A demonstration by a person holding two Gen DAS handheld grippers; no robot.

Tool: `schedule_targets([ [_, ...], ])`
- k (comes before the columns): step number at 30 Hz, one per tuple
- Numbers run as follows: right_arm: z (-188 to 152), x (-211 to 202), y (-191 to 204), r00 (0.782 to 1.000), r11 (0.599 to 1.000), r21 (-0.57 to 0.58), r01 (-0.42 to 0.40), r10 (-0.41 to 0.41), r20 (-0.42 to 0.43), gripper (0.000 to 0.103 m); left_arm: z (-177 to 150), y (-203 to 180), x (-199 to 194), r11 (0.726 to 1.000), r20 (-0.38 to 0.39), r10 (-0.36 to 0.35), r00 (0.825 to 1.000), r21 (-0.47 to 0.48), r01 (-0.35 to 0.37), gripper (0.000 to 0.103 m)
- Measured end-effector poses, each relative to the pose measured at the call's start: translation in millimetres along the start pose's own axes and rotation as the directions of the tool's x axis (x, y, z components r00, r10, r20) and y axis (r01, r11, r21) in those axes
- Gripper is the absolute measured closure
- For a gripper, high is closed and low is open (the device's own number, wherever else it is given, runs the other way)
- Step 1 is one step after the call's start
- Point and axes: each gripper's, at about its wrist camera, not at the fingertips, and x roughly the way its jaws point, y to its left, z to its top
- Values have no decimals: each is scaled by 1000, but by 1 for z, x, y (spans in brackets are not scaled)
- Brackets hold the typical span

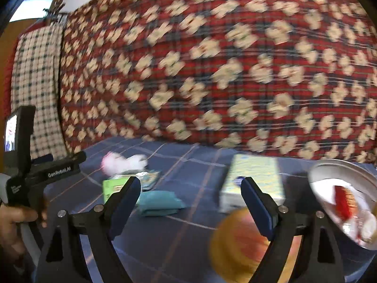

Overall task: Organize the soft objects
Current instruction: 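Grasp the teal cloth with the right gripper while the left gripper grasps the green barcode pack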

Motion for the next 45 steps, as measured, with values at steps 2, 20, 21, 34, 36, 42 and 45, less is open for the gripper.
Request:
schedule_targets([
  [2, 3, 18, 14, 999, 1000, -16, -16, 15, -51, 14, 0, 5, 3, 1000, -14, -3, 1000, -13, 3, 0],
  [20, -13, 131, 40, 872, 994, 25, -110, 109, -477, 34, -5, 3, 13, 998, -110, -57, 992, -22, 55, 0],
  [21, -15, 136, 38, 858, 992, 49, -119, 128, -497, 40, -5, 2, 13, 998, -110, -58, 992, -20, 56, 0],
  [34, -7, 93, 36, 920, 988, 22, -154, 151, -363, 80, -8, -16, 0, 979, -71, -199, 977, 25, 201, 1],
  [36, -5, 77, 36, 943, 991, -6, -135, 126, -309, 80, -12, -32, -4, 961, -81, -254, 964, 93, 261, 2],
  [42, -2, 52, 16, 966, 995, 13, -98, 98, -238, 79, -21, -73, 2, 924, -181, -277, 944, 220, 313, 22],
  [45, -3, 50, 9, 967, 995, 27, -91, 95, -237, 79, -28, -90, 21, 912, -295, -275, 915, 222, 345, 37],
])
